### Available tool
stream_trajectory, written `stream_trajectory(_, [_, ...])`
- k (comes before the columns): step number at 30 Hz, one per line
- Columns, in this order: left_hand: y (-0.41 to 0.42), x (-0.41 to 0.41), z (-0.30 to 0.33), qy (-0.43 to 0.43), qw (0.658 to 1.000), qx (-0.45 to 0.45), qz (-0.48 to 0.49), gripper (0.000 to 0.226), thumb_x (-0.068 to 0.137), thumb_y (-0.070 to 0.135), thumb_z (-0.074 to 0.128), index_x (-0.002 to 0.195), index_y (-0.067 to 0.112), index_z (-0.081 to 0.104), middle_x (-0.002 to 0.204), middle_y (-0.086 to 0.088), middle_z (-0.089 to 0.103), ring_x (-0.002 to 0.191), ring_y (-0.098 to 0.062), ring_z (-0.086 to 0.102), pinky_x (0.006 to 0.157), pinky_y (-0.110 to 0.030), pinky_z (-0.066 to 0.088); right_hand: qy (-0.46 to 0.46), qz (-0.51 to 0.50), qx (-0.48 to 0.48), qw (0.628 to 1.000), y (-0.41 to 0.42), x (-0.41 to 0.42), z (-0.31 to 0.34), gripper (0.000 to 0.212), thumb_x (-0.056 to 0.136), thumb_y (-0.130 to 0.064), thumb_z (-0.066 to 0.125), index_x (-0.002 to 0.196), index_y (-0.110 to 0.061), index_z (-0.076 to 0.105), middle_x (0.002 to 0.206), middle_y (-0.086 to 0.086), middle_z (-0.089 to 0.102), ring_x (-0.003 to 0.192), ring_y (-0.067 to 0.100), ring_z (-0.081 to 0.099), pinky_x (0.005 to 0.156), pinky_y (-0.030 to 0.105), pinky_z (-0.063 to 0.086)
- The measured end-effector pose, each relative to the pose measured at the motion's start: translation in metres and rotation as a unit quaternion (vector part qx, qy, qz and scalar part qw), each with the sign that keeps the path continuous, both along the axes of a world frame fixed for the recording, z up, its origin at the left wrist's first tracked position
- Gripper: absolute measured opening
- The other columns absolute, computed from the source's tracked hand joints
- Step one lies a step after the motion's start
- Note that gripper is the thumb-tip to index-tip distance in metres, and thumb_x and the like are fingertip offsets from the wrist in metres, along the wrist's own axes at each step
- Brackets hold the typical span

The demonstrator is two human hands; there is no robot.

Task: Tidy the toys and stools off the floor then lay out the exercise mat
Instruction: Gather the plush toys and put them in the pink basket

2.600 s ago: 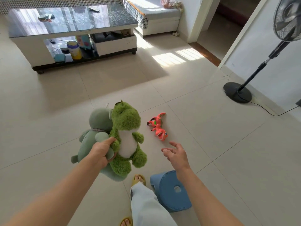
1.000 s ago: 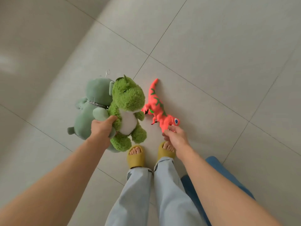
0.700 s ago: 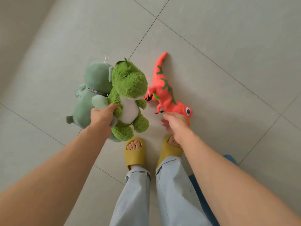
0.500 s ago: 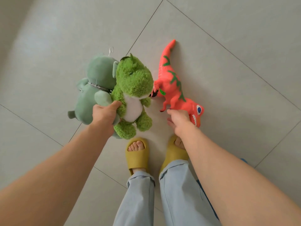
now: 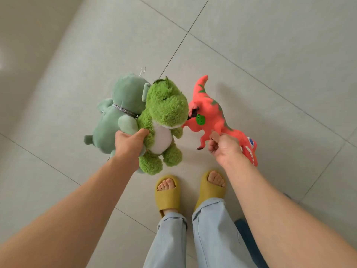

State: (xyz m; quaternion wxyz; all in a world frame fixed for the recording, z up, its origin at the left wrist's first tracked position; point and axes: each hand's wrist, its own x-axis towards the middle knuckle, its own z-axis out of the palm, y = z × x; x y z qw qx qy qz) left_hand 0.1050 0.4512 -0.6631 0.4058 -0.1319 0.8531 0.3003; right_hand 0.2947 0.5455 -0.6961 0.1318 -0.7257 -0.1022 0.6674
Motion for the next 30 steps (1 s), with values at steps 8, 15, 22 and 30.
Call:
stream_trajectory(8, [0.028, -0.006, 0.143, 0.019, 0.997, 0.063, -0.051, 0.059, 0.065, 0.031, 0.078, 0.111, 0.001, 0.055, 0.110, -0.025, 0.061, 0.095, -0.036, 0.062, 0.084, -0.055, 0.052, -0.035, 0.192, 0.123, 0.973, 0.020, 0.046, 0.166, 0.023, 0.092, 0.002, 0.047, 0.075, -0.012, 0.053, 0.068, 0.003, 0.056, 0.038, -0.001, 0.055, 0.046, 0.015, 0.047])
stream_trajectory(15, [0.046, -0.004, 0.292, 0.040, 0.985, 0.145, -0.084, 0.052, 0.071, 0.024, 0.077, 0.113, 0.001, 0.055, 0.108, -0.024, 0.062, 0.094, -0.035, 0.062, 0.086, -0.055, 0.052, -0.087, 0.253, 0.251, 0.930, 0.019, 0.071, 0.326, 0.026, 0.090, 0.003, 0.048, 0.075, -0.017, 0.057, 0.063, 0.000, 0.054, 0.051, 0.011, 0.053, 0.058, 0.024, 0.047])
stream_trajectory(22, [0.046, 0.011, 0.397, 0.031, 0.971, 0.209, -0.116, 0.034, 0.078, 0.018, 0.073, 0.103, 0.001, 0.058, 0.088, -0.015, 0.060, 0.086, -0.029, 0.060, 0.090, -0.051, 0.051, -0.135, 0.293, 0.308, 0.895, 0.009, 0.083, 0.433, 0.017, 0.090, -0.008, 0.048, 0.082, -0.007, 0.063, 0.063, 0.002, 0.057, 0.055, 0.015, 0.056, 0.063, 0.034, 0.051])
stream_trajectory(30, [0.062, 0.044, 0.454, -0.006, 0.962, 0.223, -0.157, 0.026, 0.081, 0.020, 0.071, 0.082, 0.003, 0.052, 0.069, -0.013, 0.050, 0.066, -0.026, 0.052, 0.080, -0.041, 0.049, -0.156, 0.201, 0.352, 0.901, -0.003, 0.126, 0.494, 0.028, 0.088, -0.002, 0.048, 0.076, -0.022, 0.064, 0.066, 0.000, 0.059, 0.060, 0.017, 0.062, 0.071, 0.036, 0.052])
